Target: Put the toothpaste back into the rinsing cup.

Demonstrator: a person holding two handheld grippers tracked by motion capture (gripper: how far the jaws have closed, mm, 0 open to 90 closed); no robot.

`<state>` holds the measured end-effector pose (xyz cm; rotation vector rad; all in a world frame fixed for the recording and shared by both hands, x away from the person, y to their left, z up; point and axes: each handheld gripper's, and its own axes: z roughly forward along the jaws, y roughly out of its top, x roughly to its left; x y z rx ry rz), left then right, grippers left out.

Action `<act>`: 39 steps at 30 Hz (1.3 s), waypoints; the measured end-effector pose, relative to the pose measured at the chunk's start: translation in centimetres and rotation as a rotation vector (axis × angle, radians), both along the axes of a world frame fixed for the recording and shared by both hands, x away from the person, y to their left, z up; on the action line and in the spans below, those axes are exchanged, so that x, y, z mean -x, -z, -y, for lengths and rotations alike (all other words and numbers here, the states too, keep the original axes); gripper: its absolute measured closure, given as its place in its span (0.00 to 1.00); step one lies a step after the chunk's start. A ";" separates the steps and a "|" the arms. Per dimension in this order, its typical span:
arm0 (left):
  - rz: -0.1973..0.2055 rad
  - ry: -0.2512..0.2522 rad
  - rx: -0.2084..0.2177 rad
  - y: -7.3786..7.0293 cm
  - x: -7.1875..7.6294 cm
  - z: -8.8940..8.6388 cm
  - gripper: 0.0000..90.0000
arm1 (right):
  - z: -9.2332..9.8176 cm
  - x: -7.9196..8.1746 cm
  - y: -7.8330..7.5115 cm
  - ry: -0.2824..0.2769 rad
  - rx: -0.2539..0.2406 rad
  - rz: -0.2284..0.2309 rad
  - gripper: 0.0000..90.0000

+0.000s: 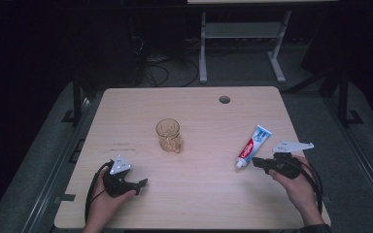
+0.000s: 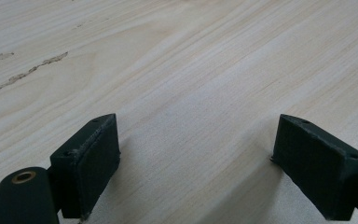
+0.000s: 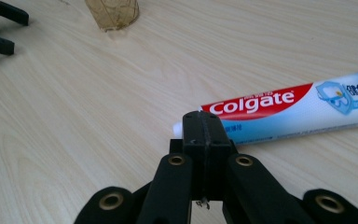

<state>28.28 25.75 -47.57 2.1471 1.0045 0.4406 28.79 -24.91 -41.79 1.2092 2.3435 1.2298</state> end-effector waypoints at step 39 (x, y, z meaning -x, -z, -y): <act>-0.001 0.003 0.000 0.0 0.0 0.0 0.15 | -1.9 -6.4 1.0 0.030 -0.039 -0.025 1.00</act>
